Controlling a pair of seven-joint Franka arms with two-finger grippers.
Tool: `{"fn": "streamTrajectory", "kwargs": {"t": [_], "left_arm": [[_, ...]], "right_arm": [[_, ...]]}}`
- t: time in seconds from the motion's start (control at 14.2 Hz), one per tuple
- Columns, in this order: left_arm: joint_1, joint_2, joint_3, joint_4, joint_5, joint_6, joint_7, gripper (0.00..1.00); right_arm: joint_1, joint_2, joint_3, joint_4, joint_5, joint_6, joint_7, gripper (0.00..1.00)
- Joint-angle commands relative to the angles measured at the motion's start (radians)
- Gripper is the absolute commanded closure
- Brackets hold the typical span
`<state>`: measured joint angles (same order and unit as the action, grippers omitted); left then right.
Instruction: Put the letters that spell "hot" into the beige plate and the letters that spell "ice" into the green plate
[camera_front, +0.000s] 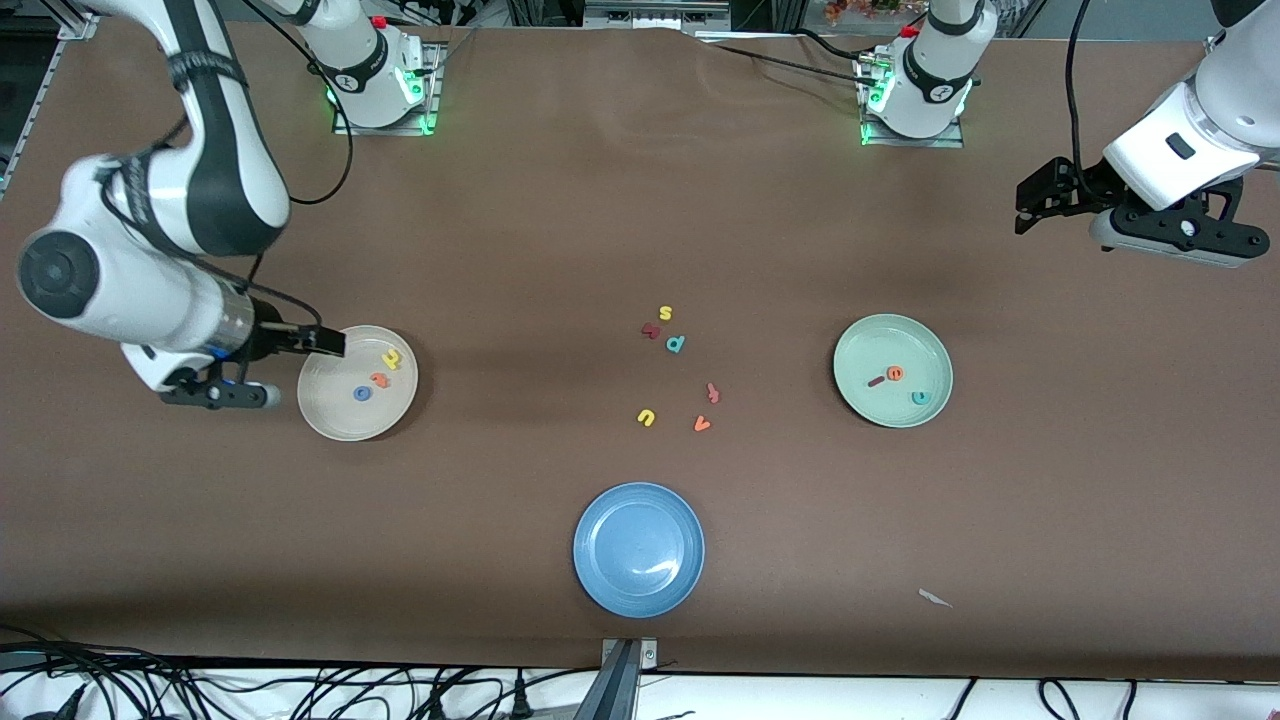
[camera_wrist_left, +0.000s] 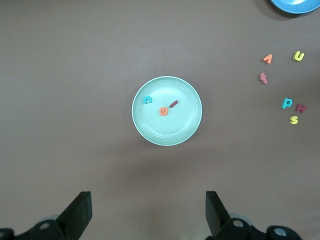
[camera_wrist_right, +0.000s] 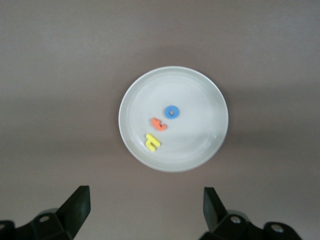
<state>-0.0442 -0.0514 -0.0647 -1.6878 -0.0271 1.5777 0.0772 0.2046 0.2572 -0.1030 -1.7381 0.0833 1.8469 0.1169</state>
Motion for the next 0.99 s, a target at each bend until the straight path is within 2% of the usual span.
{"fn": "streamTrajectory", "kwargs": {"t": [0.0, 0.28, 0.56, 0.92], "left_arm": [[0.001, 0.016, -0.004, 0.036, 0.007, -0.024, 0.006, 0.0], [-0.002, 0.015, -0.007, 0.036, 0.007, -0.027, 0.004, 0.0], [-0.003, 0.016, -0.006, 0.036, 0.007, -0.025, 0.006, 0.0], [-0.002, 0.016, -0.006, 0.036, 0.007, -0.025, 0.007, 0.0]], "right_arm": [[-0.024, -0.099, 0.026, -0.012, -0.045, -0.102, 0.006, 0.0], [-0.062, -0.209, 0.054, 0.0, -0.085, -0.247, 0.006, 0.0], [-0.082, -0.254, 0.054, 0.081, -0.085, -0.376, 0.004, 0.0], [-0.131, -0.276, 0.094, 0.091, -0.073, -0.384, 0.001, 0.0]]}}
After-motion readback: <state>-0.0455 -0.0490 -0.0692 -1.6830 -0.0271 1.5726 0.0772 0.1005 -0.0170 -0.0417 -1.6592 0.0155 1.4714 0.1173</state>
